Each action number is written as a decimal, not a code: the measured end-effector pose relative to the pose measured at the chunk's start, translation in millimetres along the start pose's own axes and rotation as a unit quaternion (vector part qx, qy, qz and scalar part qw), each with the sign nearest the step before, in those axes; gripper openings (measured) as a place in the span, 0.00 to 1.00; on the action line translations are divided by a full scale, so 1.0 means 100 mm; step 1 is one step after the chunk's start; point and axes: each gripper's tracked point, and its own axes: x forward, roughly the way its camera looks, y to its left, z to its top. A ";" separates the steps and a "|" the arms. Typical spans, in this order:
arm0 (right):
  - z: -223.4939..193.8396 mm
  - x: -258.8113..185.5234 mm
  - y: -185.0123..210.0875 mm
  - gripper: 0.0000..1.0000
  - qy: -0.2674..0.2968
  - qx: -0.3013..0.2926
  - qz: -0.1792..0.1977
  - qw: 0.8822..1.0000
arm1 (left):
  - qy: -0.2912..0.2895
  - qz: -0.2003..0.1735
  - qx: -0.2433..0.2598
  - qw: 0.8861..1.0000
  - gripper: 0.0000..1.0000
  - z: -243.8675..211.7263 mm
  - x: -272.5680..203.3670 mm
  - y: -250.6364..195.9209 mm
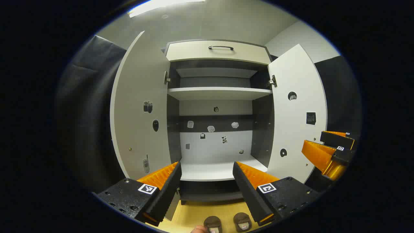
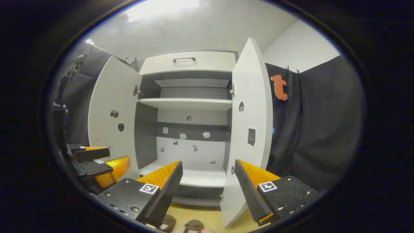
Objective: Grab one shoe with the right hand and put it into the shoe cabinet, grab the other shoe with the left hand and put it into the shoe cabinet; then close the right door with the right hand and the left door with the left hand.
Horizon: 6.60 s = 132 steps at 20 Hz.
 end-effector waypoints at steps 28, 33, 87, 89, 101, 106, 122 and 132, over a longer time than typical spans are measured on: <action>-3.79 -0.31 0.89 0.87 0.343 -0.013 0.091 0.935 | 0.016 0.079 0.009 0.997 0.97 -0.06 -0.34 0.79; -4.65 -0.61 0.97 0.79 0.422 -0.011 0.102 0.901 | 0.023 0.102 0.014 0.994 0.97 -0.09 -0.40 0.97; -1.98 3.13 0.88 0.01 0.157 -0.028 0.046 0.986 | 0.108 0.209 -0.013 0.972 0.98 -0.80 -0.61 1.40; -2.07 3.29 0.89 0.01 0.166 -0.038 0.043 0.984 | 0.115 0.220 -0.012 0.969 0.98 -0.84 -0.67 1.45; -2.43 3.46 1.03 0.14 0.217 -0.033 0.045 0.975 | 0.125 0.233 -0.017 0.964 0.98 -0.90 -0.76 1.49; -2.29 3.23 0.98 0.21 0.220 -0.028 0.044 0.974 | 0.134 0.209 -0.020 0.968 0.98 -1.03 -0.71 1.37; -0.22 1.46 0.74 0.22 0.048 0.017 0.078 0.996 | 0.285 0.041 -0.025 0.957 0.98 -2.84 -0.39 0.50; 0.47 0.79 0.05 0.20 -0.008 0.016 0.022 1.000 | 0.413 -0.034 -0.034 0.909 0.99 -4.45 -0.52 0.20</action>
